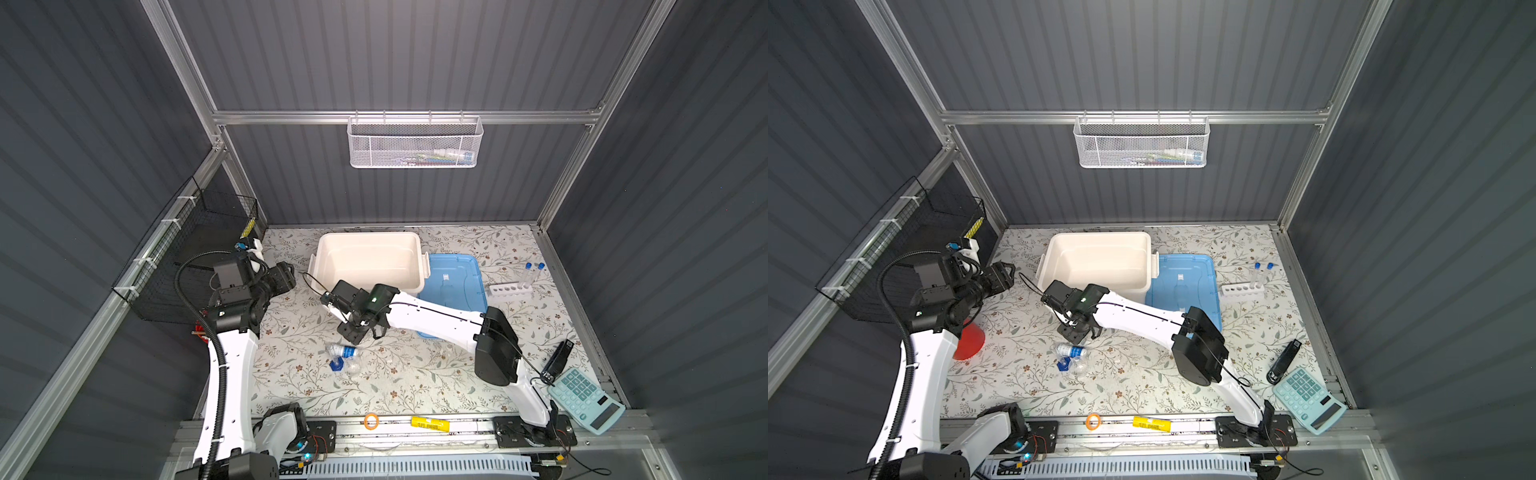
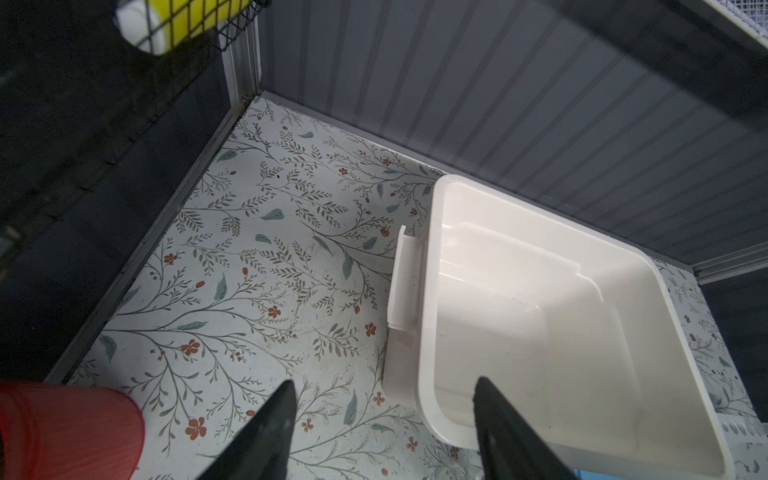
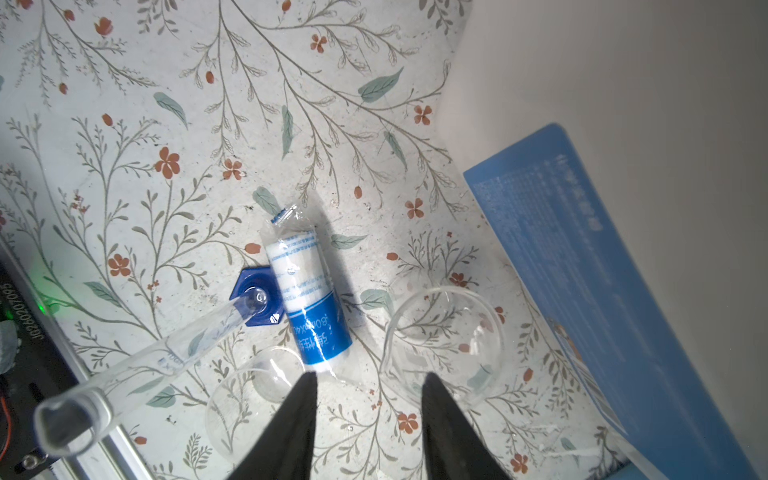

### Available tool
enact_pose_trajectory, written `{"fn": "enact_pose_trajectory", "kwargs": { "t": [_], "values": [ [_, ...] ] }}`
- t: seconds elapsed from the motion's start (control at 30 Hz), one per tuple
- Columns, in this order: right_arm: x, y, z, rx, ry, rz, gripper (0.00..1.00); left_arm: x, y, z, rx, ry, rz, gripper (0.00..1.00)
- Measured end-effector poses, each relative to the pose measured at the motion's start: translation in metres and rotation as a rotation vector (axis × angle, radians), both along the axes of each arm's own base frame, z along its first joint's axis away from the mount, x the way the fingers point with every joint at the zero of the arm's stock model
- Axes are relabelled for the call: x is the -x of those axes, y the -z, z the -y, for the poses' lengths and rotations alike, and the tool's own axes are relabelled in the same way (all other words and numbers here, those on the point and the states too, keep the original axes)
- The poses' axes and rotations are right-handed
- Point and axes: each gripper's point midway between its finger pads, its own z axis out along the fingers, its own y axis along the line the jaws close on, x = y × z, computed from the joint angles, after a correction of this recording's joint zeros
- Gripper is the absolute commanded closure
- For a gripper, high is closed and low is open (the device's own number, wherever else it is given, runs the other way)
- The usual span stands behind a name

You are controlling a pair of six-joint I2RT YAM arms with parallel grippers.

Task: Organize the chemistry lab equipment
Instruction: 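Lower the right gripper over the clear glass beaker beside the bin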

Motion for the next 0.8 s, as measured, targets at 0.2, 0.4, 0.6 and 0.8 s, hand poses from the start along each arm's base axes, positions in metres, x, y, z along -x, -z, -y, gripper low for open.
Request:
{"fn": "enact_pose_trajectory", "kwargs": {
  "t": [0.2, 0.4, 0.6, 0.8],
  "values": [
    [-0.007, 0.004, -0.007, 0.006, 0.004, 0.016, 0.58, 0.0, -0.001, -0.001, -0.003, -0.005, 0.001, 0.32],
    [-0.009, 0.013, -0.003, 0.035, 0.011, 0.006, 0.59, 0.002, -0.006, 0.002, -0.001, 0.012, 0.023, 0.32],
    [-0.011, 0.023, 0.0, 0.059, 0.022, -0.003, 0.59, 0.002, -0.005, 0.012, 0.018, 0.069, 0.037, 0.32],
    [-0.012, 0.027, 0.001, 0.066, 0.027, -0.006, 0.6, 0.002, -0.004, 0.023, 0.039, 0.132, 0.046, 0.33]
  ]
}}
